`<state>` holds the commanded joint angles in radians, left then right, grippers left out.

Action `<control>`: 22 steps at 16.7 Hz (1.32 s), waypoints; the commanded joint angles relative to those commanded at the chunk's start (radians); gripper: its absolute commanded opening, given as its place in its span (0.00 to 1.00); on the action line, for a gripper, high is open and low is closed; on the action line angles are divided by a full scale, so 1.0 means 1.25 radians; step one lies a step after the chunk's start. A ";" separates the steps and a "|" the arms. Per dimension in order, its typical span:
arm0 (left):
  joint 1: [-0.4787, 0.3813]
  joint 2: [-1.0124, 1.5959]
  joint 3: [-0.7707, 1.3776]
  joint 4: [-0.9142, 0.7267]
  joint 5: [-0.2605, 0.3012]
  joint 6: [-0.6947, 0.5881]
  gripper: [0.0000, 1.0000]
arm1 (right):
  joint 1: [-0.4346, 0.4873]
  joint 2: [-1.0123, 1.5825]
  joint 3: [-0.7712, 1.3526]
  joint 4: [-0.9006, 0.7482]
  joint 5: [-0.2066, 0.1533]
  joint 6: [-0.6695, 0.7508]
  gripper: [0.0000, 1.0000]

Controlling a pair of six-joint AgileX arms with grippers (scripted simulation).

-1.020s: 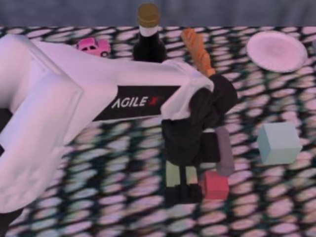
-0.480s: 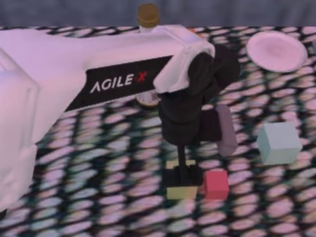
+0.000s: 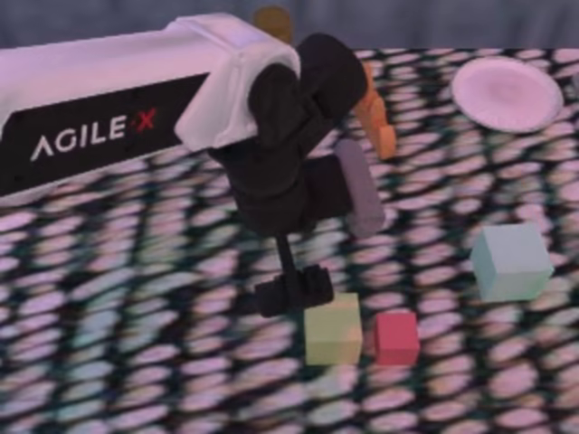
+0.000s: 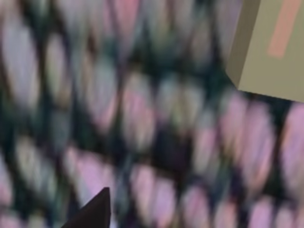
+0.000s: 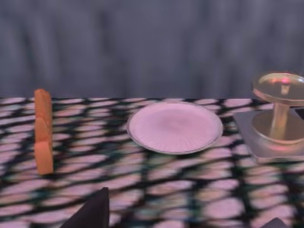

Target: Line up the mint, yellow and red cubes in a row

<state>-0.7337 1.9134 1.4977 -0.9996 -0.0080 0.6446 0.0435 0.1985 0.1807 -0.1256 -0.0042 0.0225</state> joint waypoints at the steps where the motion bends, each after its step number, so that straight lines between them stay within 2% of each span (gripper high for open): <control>1: 0.027 -0.057 -0.047 0.029 -0.002 -0.019 1.00 | 0.007 0.052 0.043 -0.030 0.000 0.005 1.00; 13: 0.430 -1.043 -0.856 0.498 -0.006 -0.341 1.00 | 0.108 0.982 0.673 -0.501 0.006 0.080 1.00; 17: 0.525 -1.304 -1.054 0.647 -0.002 -0.431 1.00 | 0.136 1.217 0.851 -0.628 0.006 0.102 1.00; 22: 0.595 -1.502 -1.182 0.781 0.005 -0.506 1.00 | 0.158 1.402 0.995 -0.720 0.005 0.119 1.00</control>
<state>0.0102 0.0365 0.0197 -0.0237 -0.0016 0.0125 0.2407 1.9512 1.4239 -1.0261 0.0017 0.1718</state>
